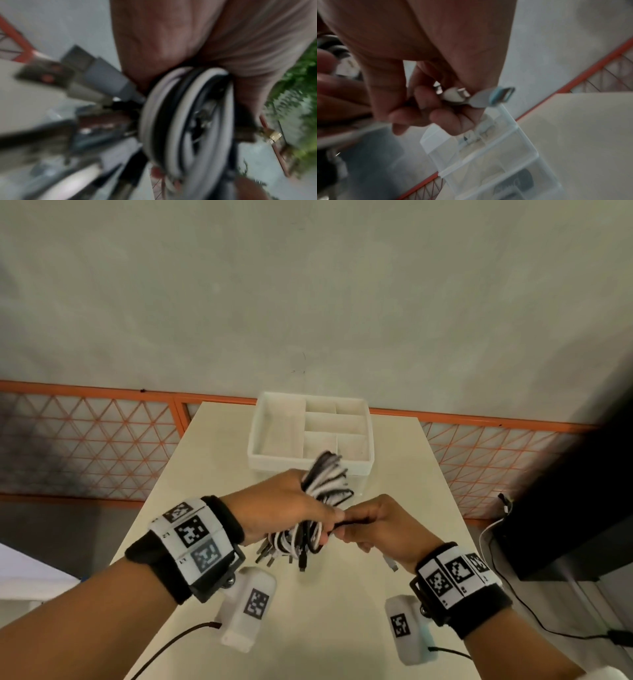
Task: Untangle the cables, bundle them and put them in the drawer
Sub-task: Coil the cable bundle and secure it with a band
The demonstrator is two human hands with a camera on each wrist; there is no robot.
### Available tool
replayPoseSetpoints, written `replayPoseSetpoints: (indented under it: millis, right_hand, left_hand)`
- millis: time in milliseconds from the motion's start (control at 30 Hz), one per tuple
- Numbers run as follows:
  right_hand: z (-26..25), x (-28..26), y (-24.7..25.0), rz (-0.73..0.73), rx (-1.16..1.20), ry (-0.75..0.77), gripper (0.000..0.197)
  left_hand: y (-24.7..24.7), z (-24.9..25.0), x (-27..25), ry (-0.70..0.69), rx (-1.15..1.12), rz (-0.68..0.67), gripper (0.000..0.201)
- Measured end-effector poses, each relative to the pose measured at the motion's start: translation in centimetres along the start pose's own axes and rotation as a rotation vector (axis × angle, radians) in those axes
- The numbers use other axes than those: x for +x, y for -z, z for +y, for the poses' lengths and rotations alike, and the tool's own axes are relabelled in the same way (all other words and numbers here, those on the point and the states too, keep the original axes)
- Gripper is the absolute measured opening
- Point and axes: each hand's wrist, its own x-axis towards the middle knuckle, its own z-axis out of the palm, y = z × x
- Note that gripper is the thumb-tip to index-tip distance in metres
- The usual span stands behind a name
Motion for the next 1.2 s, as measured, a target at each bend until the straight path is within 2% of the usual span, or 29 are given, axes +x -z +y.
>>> replayPoseSetpoints:
  millis: [67,167,233,333,400,433,467,567,633,700,767,833,933,1033,1133,1200]
  right_hand:
    - [-1.3,0.2,-0.2,0.032,-0.132,0.0,0.021]
    - [-2.5,0.7,-0.5,0.111,-0.277,0.02,0.019]
    - [-2.7,0.9,-0.9,0.157,-0.301,0.044,0.013]
    - [-3.0,0.8,-1.1,0.241,-0.222,0.046,0.029]
    - [-3.2,0.6,-0.4,0.327,-0.196,0.079,0.021]
    - [-3.3,0.4,0.0,0.363,-0.174,0.079,0.014]
    - [-3.2,0.3,0.4,0.378,-0.145,0.07,0.016]
    - [-3.8,-0.1,0.1,0.357,-0.044,0.037,0.019]
    - [-4.4,-0.1,-0.6,0.33,0.121,0.034,0.017]
    - [-5.0,0.0,-1.3,0.302,0.269,0.03,0.018]
    - [-5.3,0.2,-1.3,0.277,0.309,0.048,0.018]
    - [-5.6,0.2,-1.0,0.247,0.205,0.052,0.021]
    - [-5.8,0.3,-0.8,0.217,0.001,0.028,0.029]
    - [-5.9,0.4,-1.3,0.208,0.035,0.034,0.044]
    - [-6.0,0.6,-1.3,0.205,0.099,0.039,0.037]
    - [-5.7,0.5,-1.2,0.148,-0.11,0.032,0.03]
  left_hand:
    - [-0.8,-0.3,0.5,0.048,0.227,0.039,0.013]
    - [-1.7,-1.3,1.4,0.093,0.253,0.152,0.022]
    - [-2.0,-1.9,1.8,0.089,0.149,0.214,0.024]
    - [-2.2,-2.2,2.1,0.073,-0.129,0.317,0.018]
    - [-1.8,-2.3,2.1,0.063,-0.361,0.357,0.004]
    - [-1.5,-2.3,2.1,0.058,-0.47,0.366,0.007]
    - [-1.1,-2.4,2.2,0.052,-0.537,0.373,0.014]
    - [-0.8,-2.1,2.3,0.019,-0.547,0.398,0.024]
    - [-1.2,-2.0,2.5,-0.005,-0.515,0.394,0.031]
    - [-1.7,-1.9,2.5,-0.05,-0.454,0.348,0.035]
    - [-1.7,-2.1,2.4,-0.081,-0.459,0.309,0.034]
    - [-1.2,-2.2,2.3,-0.099,-0.488,0.325,0.041]
    - [-0.5,-2.3,2.6,-0.108,-0.484,0.438,0.044]
    - [-0.4,-2.6,2.8,-0.114,-0.427,0.475,0.047]
    - [-0.5,-2.9,2.9,-0.113,-0.41,0.49,0.054]
    - [-0.3,-3.0,2.9,-0.101,-0.435,0.515,0.055]
